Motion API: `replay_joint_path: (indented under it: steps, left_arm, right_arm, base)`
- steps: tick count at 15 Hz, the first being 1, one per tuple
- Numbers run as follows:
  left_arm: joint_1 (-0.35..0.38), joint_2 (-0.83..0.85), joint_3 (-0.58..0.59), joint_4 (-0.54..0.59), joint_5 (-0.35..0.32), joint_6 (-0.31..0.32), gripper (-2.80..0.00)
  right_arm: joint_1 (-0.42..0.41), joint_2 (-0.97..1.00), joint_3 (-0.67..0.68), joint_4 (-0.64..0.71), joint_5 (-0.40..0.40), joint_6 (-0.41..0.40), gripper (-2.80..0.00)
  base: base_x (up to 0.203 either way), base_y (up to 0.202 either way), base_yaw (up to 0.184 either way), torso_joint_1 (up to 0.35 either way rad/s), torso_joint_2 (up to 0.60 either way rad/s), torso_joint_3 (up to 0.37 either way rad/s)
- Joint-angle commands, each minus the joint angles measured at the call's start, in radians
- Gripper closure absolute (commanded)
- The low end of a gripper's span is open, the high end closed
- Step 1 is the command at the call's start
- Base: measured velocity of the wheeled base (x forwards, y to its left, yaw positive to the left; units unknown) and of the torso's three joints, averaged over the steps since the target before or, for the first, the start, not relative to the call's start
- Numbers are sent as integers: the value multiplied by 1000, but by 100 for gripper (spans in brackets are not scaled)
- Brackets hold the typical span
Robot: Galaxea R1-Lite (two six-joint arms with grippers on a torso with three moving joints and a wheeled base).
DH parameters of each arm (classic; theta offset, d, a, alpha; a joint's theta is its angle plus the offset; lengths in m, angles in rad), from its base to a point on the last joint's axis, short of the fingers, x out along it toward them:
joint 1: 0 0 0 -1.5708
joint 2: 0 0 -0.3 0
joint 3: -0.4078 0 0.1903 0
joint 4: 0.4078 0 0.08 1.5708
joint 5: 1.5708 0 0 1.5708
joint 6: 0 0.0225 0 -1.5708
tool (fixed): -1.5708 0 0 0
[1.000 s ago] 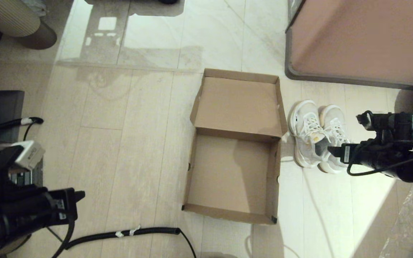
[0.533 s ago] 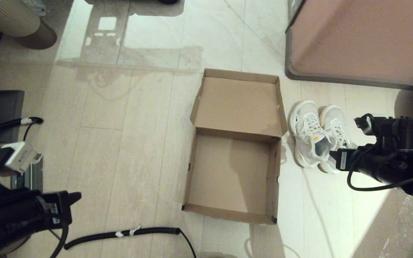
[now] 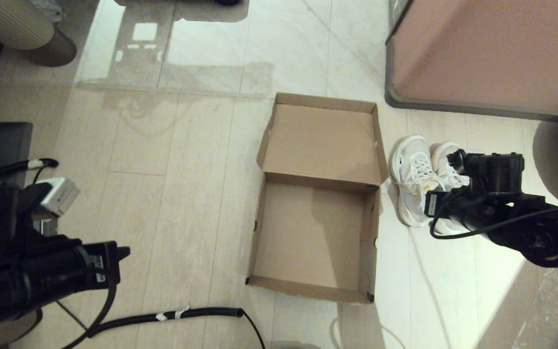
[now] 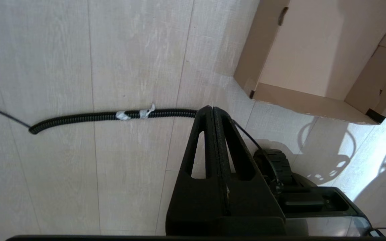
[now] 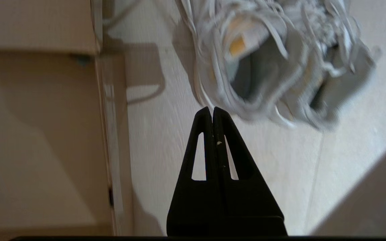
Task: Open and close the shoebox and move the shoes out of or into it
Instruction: Put the shoes into the shoe box
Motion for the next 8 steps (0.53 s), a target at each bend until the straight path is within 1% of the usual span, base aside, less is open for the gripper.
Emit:
replay_joint_path:
  steps: [1, 4, 8]
  left_arm:
    - [-6, 42, -20, 0, 2, 0, 0]
    - [-6, 33, -29, 0, 2, 2, 0]
    - [-5, 21, -35, 3, 11, 3, 0]
  right_arm:
    - [2, 185, -137, -17, -8, 0, 0]
    - [2, 349, -393, -12, -9, -1, 0]
    - [2, 572, -747, 76, -15, 1, 0]
  base:
    - [0, 0, 0, 0, 0, 0]
    - [0, 0, 0, 0, 0, 0]
    - [0, 0, 0, 0, 0, 0]
